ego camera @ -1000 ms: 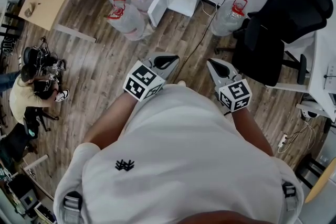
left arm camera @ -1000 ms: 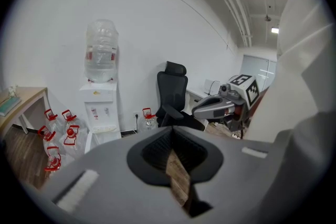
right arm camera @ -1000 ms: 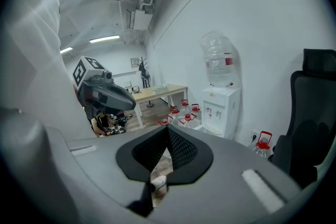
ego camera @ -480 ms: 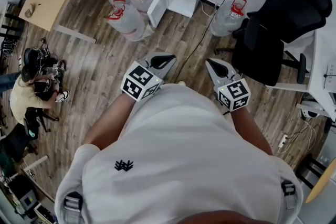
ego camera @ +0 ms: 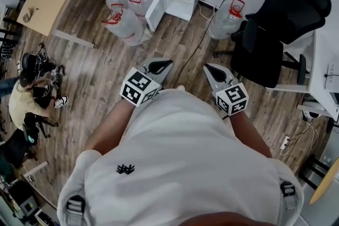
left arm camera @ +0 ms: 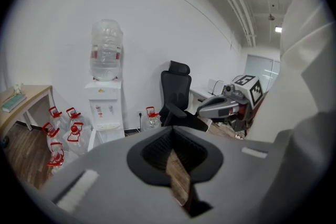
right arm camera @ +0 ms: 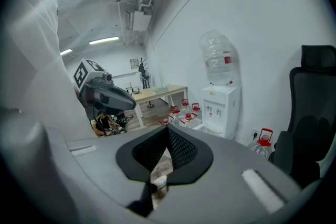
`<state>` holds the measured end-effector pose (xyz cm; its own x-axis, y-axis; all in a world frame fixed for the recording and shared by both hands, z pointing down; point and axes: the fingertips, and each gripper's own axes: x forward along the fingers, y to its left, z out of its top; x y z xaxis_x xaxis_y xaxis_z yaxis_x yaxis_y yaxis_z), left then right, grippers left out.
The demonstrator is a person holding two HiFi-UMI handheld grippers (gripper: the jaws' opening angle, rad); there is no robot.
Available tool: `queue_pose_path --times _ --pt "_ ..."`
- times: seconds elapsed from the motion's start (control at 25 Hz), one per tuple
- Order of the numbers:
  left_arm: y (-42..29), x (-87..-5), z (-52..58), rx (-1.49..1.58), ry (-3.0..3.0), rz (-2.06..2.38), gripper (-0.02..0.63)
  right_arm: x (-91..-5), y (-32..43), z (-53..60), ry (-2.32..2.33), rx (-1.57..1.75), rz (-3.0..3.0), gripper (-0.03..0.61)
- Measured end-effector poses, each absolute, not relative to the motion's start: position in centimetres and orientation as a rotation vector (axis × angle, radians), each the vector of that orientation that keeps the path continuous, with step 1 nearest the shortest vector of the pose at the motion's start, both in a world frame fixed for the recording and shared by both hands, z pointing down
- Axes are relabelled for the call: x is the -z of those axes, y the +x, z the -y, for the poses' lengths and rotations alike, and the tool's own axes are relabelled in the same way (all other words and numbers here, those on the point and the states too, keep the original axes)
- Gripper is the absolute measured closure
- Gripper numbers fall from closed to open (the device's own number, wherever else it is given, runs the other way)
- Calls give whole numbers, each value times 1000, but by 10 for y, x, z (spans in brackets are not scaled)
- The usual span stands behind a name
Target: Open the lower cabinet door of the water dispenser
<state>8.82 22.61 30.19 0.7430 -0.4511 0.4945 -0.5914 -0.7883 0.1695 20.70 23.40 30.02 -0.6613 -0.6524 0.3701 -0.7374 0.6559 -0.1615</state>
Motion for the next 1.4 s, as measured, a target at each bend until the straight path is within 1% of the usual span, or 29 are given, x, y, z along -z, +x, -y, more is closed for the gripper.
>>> queue_pose_path --times 0.92,1.4 --pt "87 -311 -228 -645 2602 822 557 -313 202 -239 1080 -456 2594 577" --pt "61 -316 -215 -631 2570 869 557 -317 185 -220 1056 -449 2591 577"
